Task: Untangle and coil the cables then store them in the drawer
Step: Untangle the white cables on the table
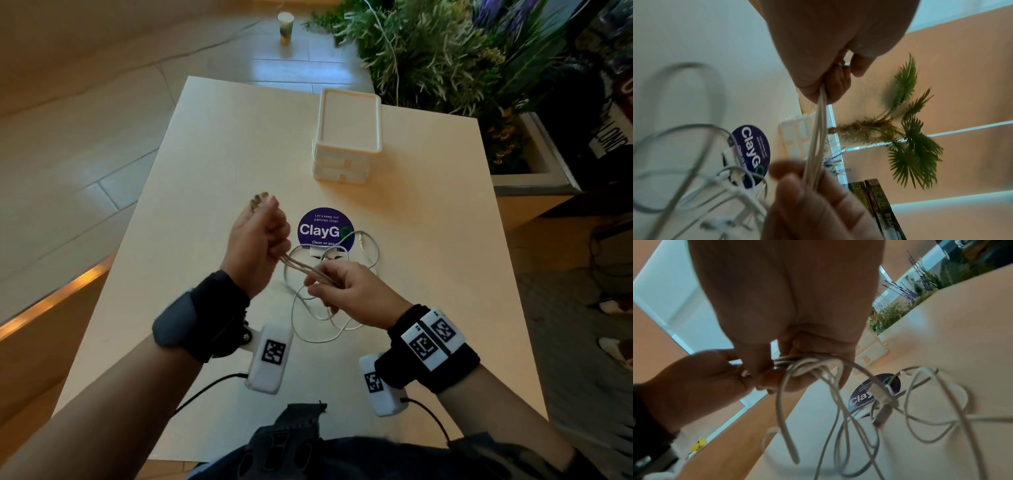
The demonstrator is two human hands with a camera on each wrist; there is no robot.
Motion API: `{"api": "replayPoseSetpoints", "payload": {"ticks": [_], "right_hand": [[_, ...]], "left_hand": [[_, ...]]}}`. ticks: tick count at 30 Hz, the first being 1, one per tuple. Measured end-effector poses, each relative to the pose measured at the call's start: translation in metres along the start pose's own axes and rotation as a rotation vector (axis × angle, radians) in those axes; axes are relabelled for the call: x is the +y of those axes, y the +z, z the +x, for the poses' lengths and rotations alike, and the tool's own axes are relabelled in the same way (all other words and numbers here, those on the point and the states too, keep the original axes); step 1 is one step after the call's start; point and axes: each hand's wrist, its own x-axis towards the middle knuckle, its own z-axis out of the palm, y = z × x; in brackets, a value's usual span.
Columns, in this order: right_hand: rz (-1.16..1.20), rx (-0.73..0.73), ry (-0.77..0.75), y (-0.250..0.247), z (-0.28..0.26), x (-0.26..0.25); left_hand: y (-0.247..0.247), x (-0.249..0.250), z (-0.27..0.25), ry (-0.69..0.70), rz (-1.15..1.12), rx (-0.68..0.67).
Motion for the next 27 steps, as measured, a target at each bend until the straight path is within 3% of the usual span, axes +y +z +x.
{"api": "replayPoseSetpoints", "payload": {"ticks": [5,9,11,14,16,20,23,27], "right_hand": [[-0.331,0.036,-0.017,-0.004,0.004,0.011],[-0.43,0.087,-0.051,-0.013,0.005,0.023],[-0.463,0.082,-0.081,-0.011,0.008,0.022],[-0.585,0.054,-0.166,0.005,0.016,0.014],[-0.608,0.046,-0.203,0.013,0.022,0.011],[-0.594,0.045,-0.202,0.014,0.026,0.01],[-0.602,0.038,-0.218,0.015,0.025,0.013],[-0.597,0.071,-0.246,0.005,0.029,0.015]], "left_hand": [[-0.024,0.023,0.0,0.126,0.203,0.104],[-0.051,0.035,-0.006,0.246,0.592,0.223],[-0.055,0.032,-0.015,0.287,0.888,0.127],[-0.041,0.012,-0.032,0.259,1.174,-0.141],[-0.032,-0.003,-0.039,0.197,1.22,-0.25],[-0.029,-0.008,-0.041,-0.032,1.275,-0.201],[-0.025,-0.004,-0.045,-0.139,1.293,-0.3],[-0.024,-0.002,-0.048,-0.241,0.929,-0.228]]}}
